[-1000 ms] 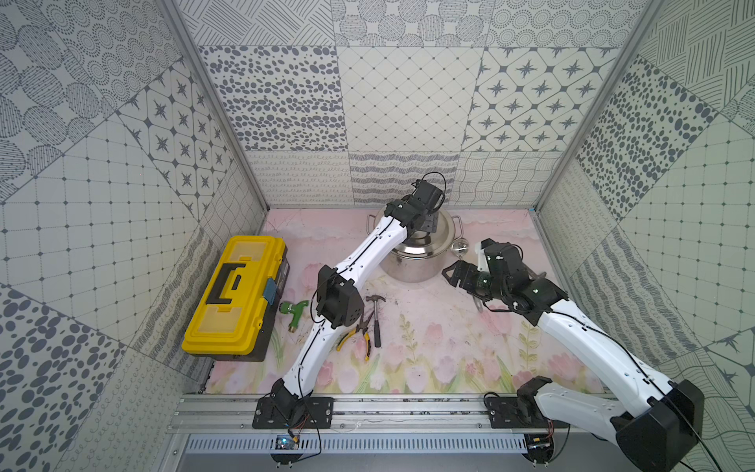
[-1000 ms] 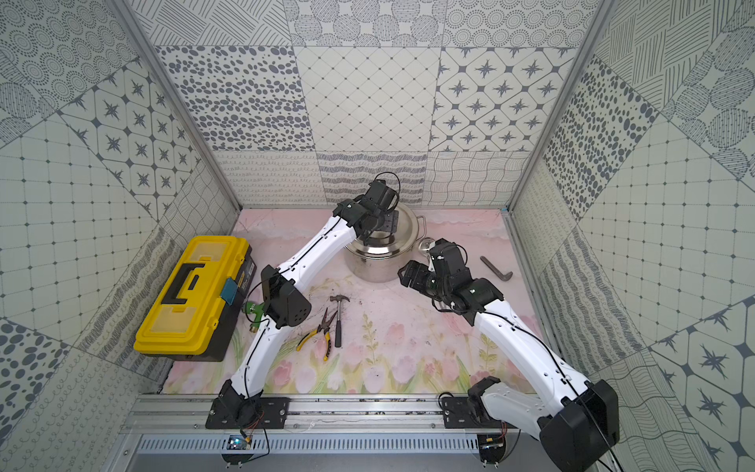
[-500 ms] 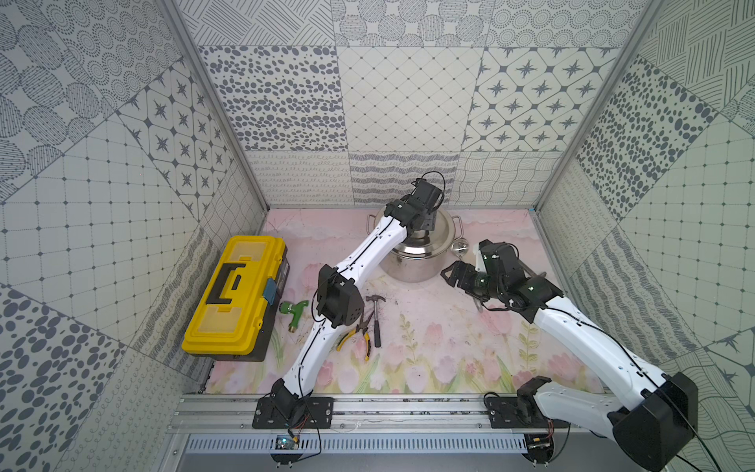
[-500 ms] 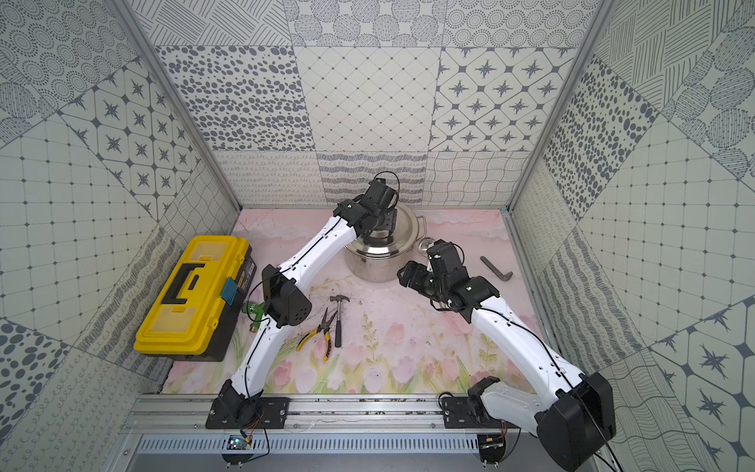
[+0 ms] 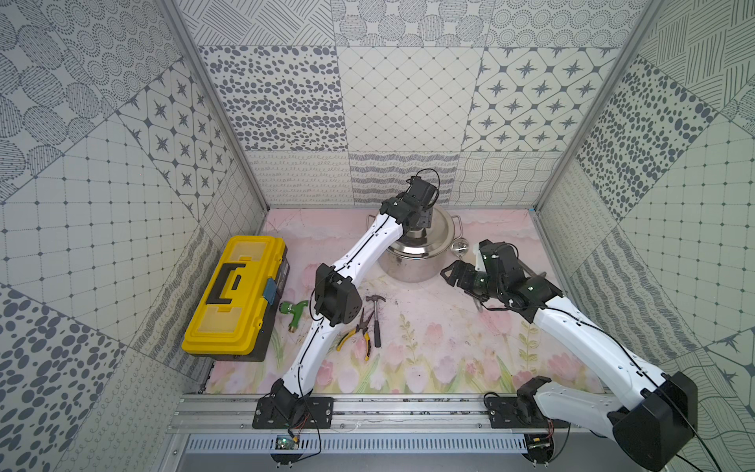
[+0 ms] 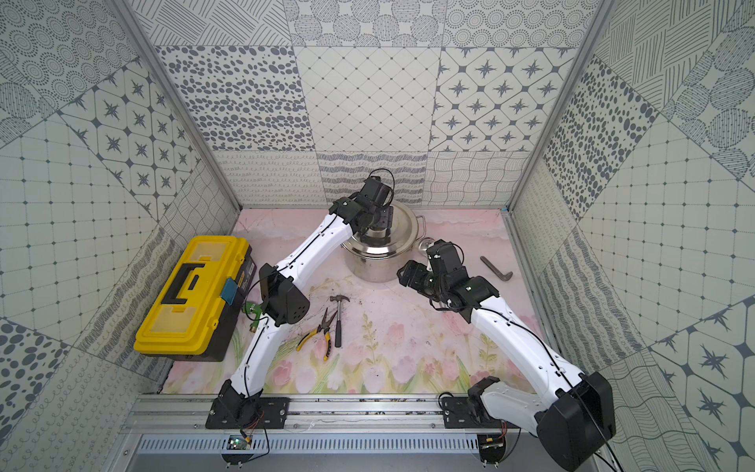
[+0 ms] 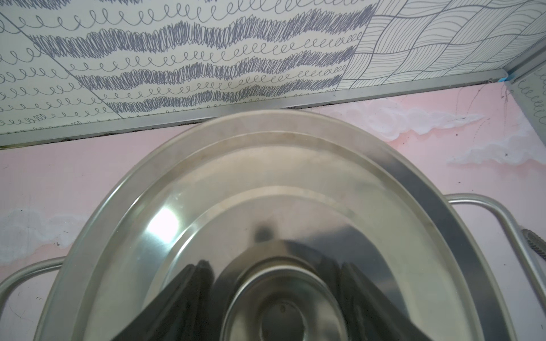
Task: Stir the soup with a spoon
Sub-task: Pick up the lid from the pan.
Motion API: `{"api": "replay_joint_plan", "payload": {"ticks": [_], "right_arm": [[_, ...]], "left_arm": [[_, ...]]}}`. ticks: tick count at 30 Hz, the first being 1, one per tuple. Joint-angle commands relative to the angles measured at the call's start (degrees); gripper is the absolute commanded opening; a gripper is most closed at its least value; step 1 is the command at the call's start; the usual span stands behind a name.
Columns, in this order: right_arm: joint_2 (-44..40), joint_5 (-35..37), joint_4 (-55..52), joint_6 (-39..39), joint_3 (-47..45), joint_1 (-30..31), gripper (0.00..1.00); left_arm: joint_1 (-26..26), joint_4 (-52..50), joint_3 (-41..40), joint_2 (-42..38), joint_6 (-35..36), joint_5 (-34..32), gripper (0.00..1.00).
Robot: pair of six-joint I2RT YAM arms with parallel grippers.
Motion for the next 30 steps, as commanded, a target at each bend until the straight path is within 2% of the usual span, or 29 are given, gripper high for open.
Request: {"api": "replay_joint_plan", "payload": {"ticks": [1,6,11,20,24,30], "right_arm": [[-1.1,0.8,2.3,1.0,-0.2,0.7,0.83],[-1.8,1.8,2.3,1.8,-1.3,1.4,0.83],[-2.0,2.5,2.5,2.5,-2.0,2.0,0.83],[-2.2,3.7,2.8,2.8,-1.6,2.8,0.83],[-2.9,4.2,2.7,3.1,-2.1,3.1,0.82],[-4.3,5.0,2.8,3.7,-3.2,3.2,0.83]], "left_arm": [[0.4,-6.0,0.0,-0.7,-1.8,3.1,0.76],[-0.5,-6.3,-0.1,-0.9,-1.2,3.8,0.75],[-1.8,-6.7,-0.4,-1.1,0.1,2.7,0.69],[-2.0,-6.9,-4.6,-2.7,-0.4,1.6,0.67],[-2.0,-6.7,-4.6,-2.7,0.0,1.2,0.61],[-2.0,-6.1,-4.5,-2.7,0.9,2.0,0.4]]}}
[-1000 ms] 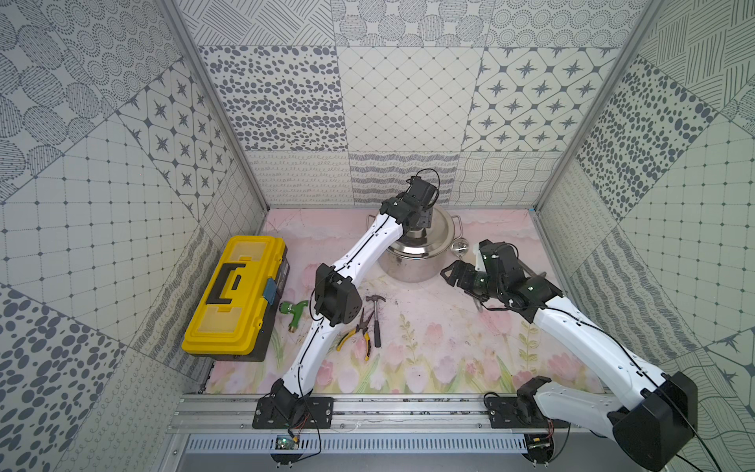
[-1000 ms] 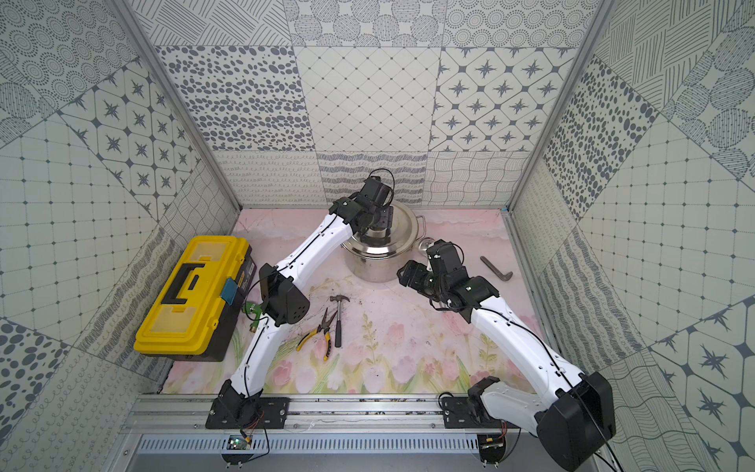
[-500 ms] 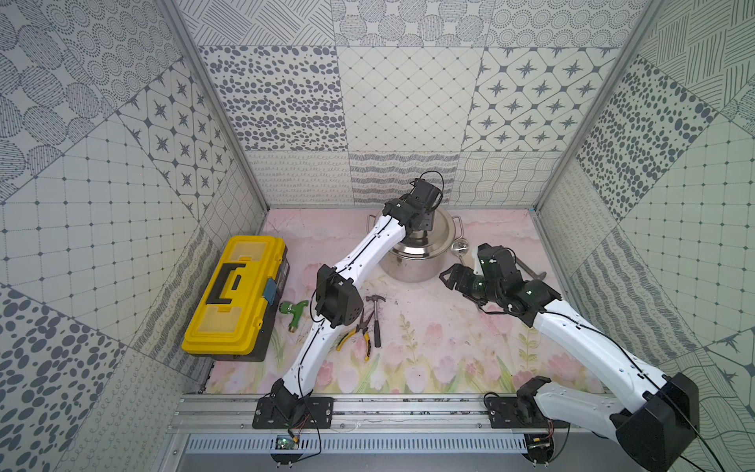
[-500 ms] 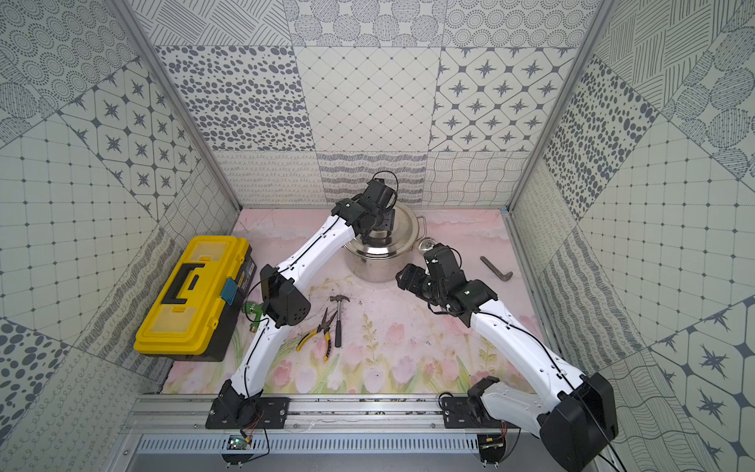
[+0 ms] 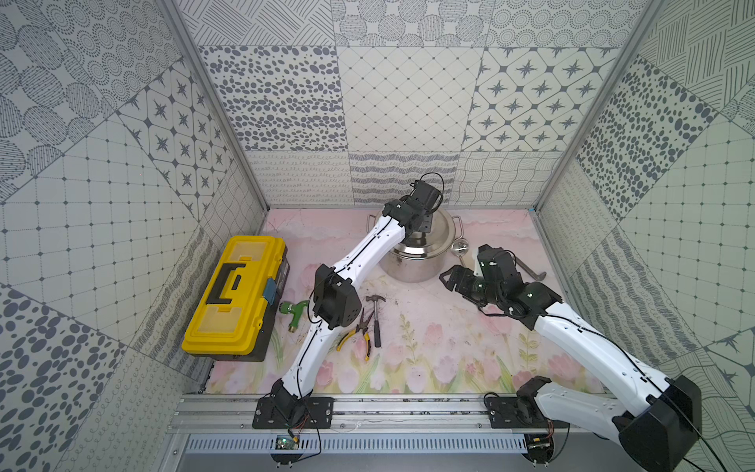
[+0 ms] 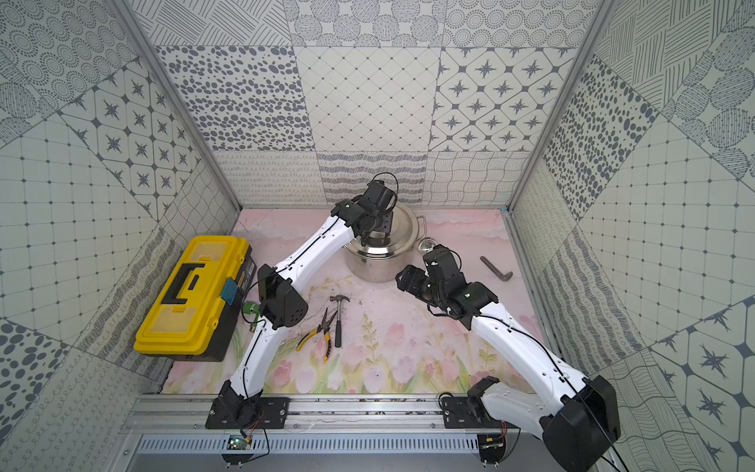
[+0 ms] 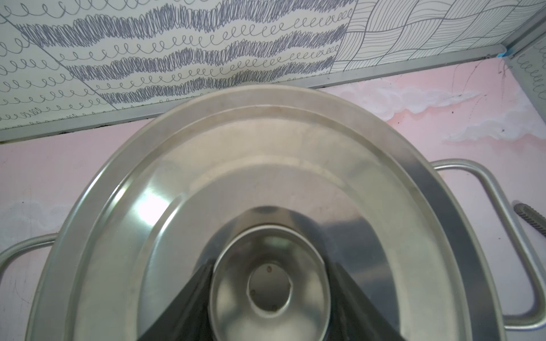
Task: Stir the soup with a spoon
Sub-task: Pick up the lid from the pan.
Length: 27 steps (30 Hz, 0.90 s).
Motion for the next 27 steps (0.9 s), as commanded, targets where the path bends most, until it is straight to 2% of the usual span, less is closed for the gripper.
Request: {"api": "replay_joint_plan", "payload": {"ticks": [1,7,10,15,20,27], "right_arm": [[-1.7,1.4,2.1,0.9,-0.9,0.4,0.83],[-1.4,1.6,2.0,0.8,-0.5,0.4,0.83],[-1.2,1.6,2.1,0.9,-0.7,0.4,0.83],[-1.2,1.2,3.1,1.6,-1.8,0.5,0.83],[-0.5,1.0,3.9,1.4,-1.7,0.6,0.83],[1.3,-0.2,5.7,1.5,-1.6,1.0,0.83]], "left_arm": [[-0.2,-4.7,-0.8,-0.5,1.0,3.0,0.35],[-0.3,0.1,-0.7,-2.9,2.1,6.5,0.07],[-0.4,3.3,-0.6,-4.9,3.5,7.4,0.01],[-0.5,6.0,1.8,-6.7,5.6,7.6,0.0],[-0.1,6.1,3.6,-8.5,6.5,3.9,0.0],[4.1,2.7,3.1,-12.4,4.9,-0.6,0.0]]}}
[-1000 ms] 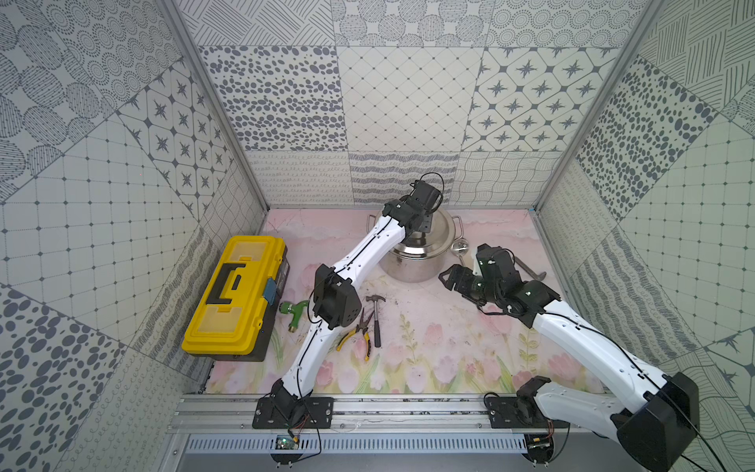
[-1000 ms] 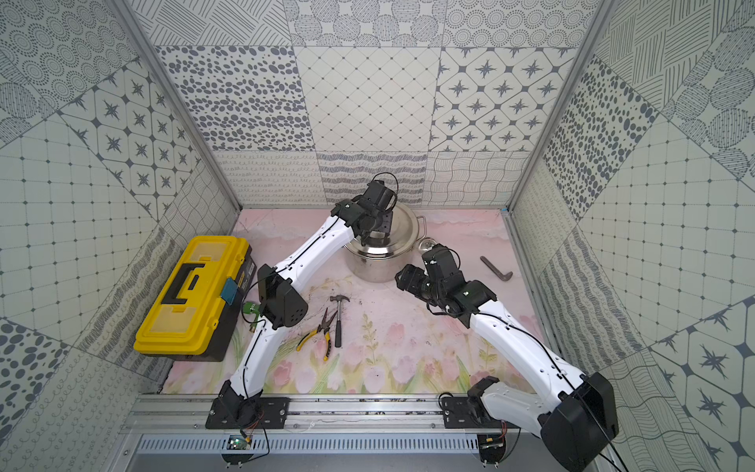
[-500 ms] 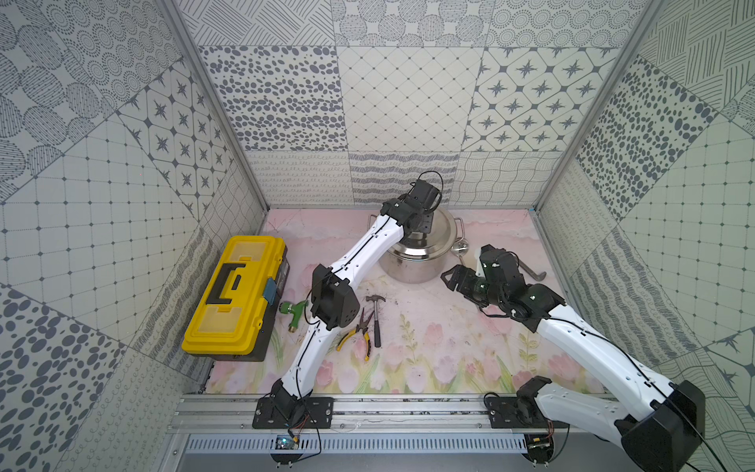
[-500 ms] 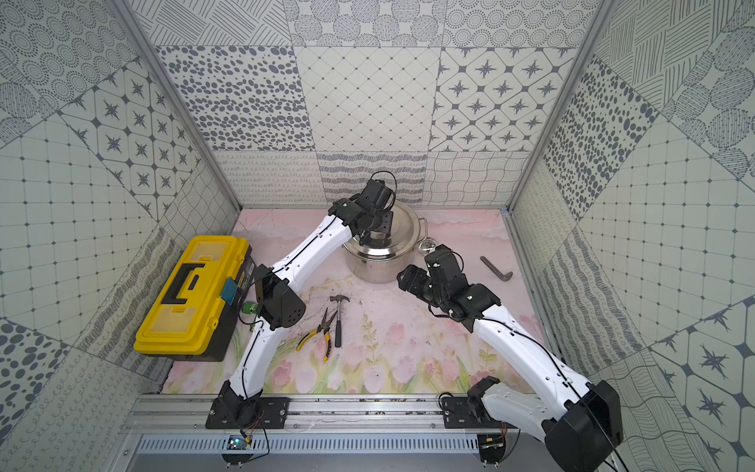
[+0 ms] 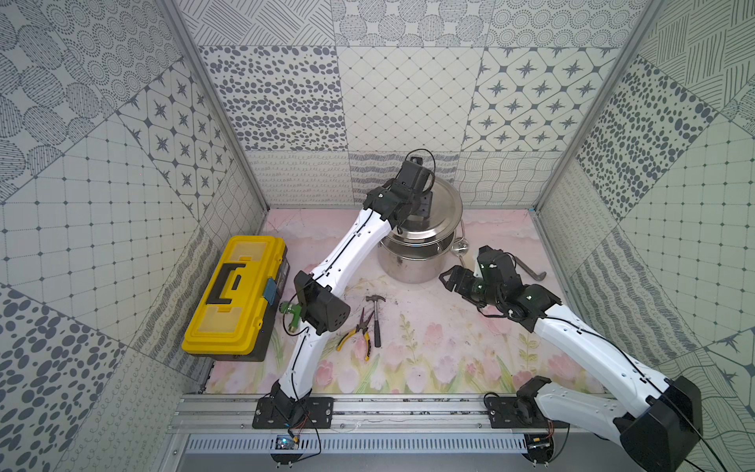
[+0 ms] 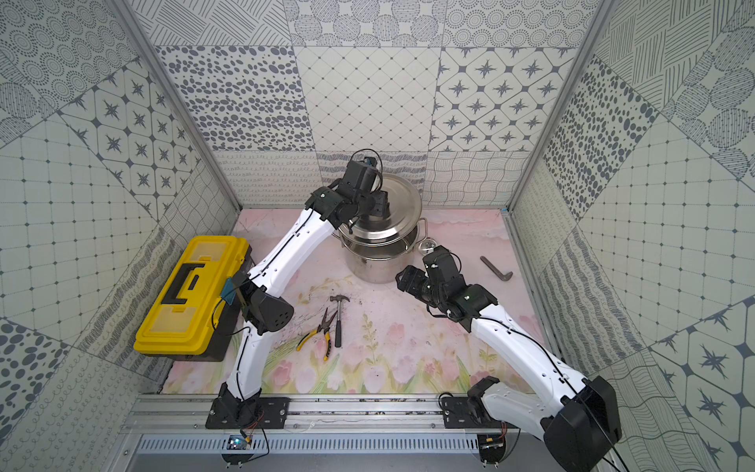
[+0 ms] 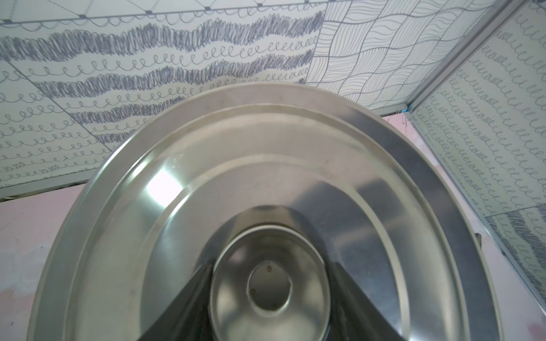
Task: Stir the soup with a spoon
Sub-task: Pick up the lid from the pan, then place the lid at the center of the board.
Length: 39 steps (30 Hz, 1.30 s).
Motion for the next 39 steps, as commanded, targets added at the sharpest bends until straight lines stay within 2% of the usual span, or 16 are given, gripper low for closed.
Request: {"api": "replay_joint_plan", "payload": {"ticks": [1,9,16,24,39], "right_arm": [[1.1,-0.5,3.9,0.6,-0.6,0.6,0.83],[5.4,-1.9,6.9,0.0,1.3,0.7,0.83],[9.6,-3.2,7.2,-2.0,5.5,0.7,0.83],[12.2,-3.8,7.2,-3.2,9.1,0.7,0.83],[14.5,-3.7,5.5,-3.3,14.2,0.7,0.83]], "left_arm": [[3.1,1.3,0.4,-3.4,0.5,-5.7,0.0],[10.8,-0.7,-7.1,-8.6,-2.8,-5.7,0.0],[18.4,-5.1,-8.6,-8.2,-6.1,-4.6,0.0],[24.6,-5.7,-11.9,-5.7,-8.6,-2.6,0.0],[27.7,-5.2,-10.6,1.1,-9.5,-2.4,0.0]]}}
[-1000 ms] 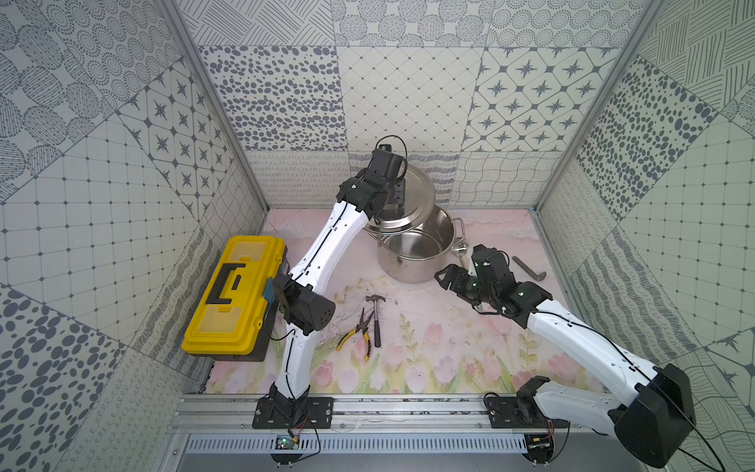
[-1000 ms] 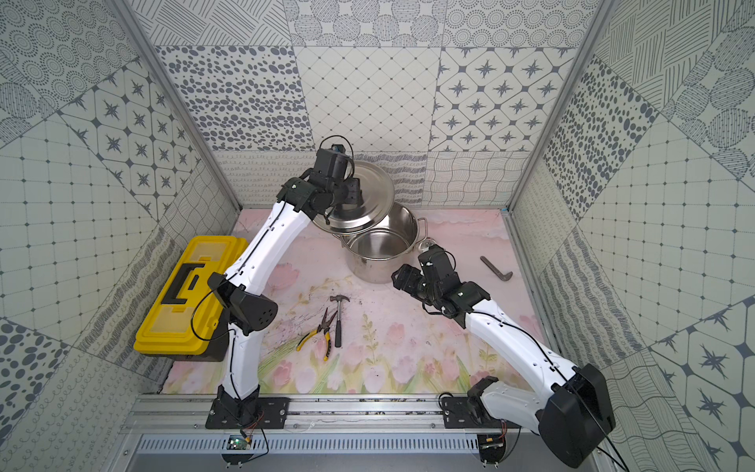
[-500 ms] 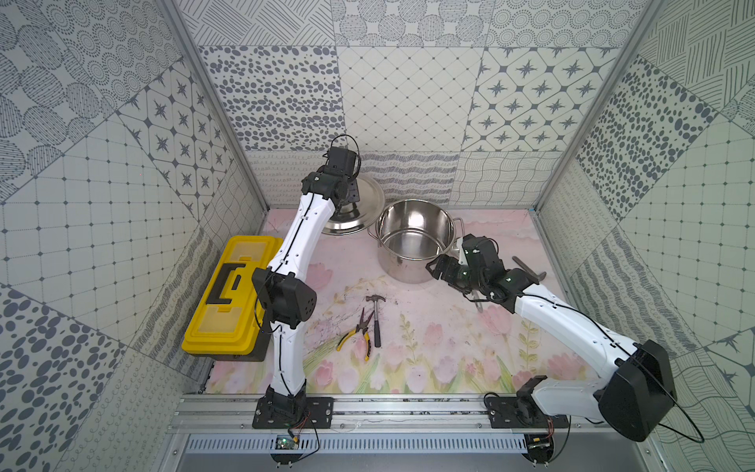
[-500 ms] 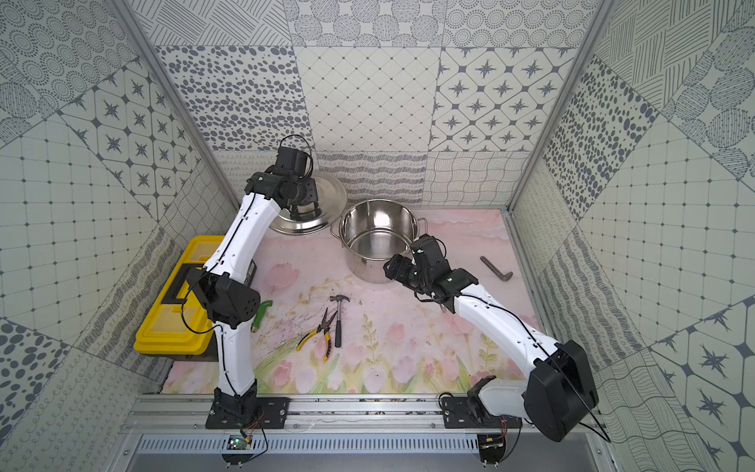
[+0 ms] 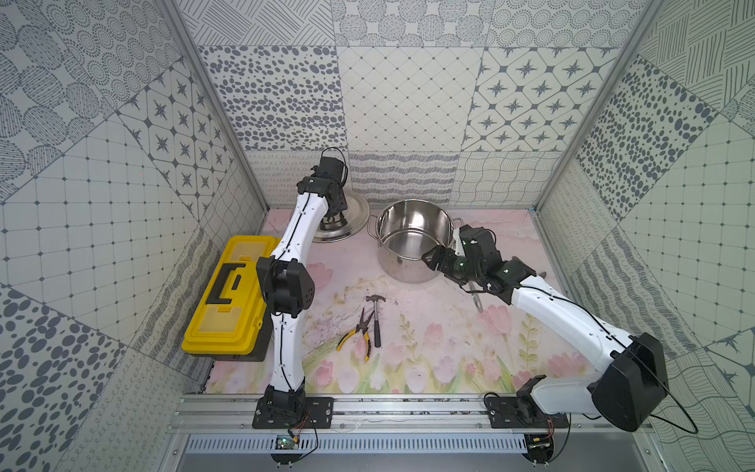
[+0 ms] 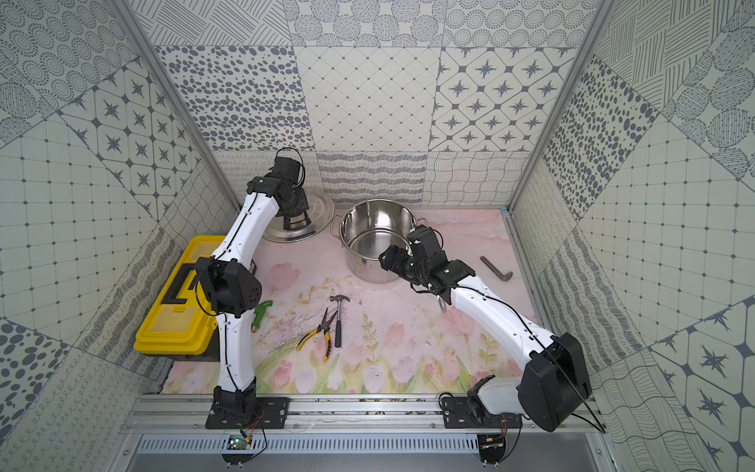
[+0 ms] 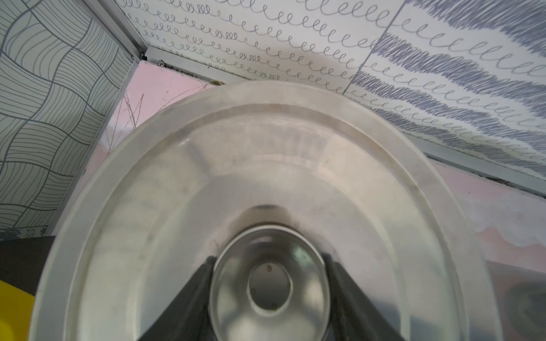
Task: Stir the soup with a spoon
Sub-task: Place the lid at the center of the board.
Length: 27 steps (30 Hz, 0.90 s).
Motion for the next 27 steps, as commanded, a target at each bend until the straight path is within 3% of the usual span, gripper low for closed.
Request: {"api": "replay_joint_plan", "payload": {"ticks": [1,11,17,27], "right_arm": [[0.7,0.1,0.6,-1.1,2.0,0.3,0.83],[2.1,-0.5,-0.6,-1.8,4.1,0.2,0.83],[2.7,-0.5,-0.6,-1.9,5.2,0.2,0.83],[3.4,-0.7,-1.4,-2.4,7.6,-1.0,0.83]], "left_arm": [[0.7,1.4,1.0,1.0,-1.3,-0.4,0.0],[1.3,2.3,0.8,2.8,-1.6,-1.8,0.0],[1.2,3.8,0.2,4.2,-2.1,1.5,0.0],[-1.5,12.5,-10.6,2.6,-1.3,0.7,0.0]]}}
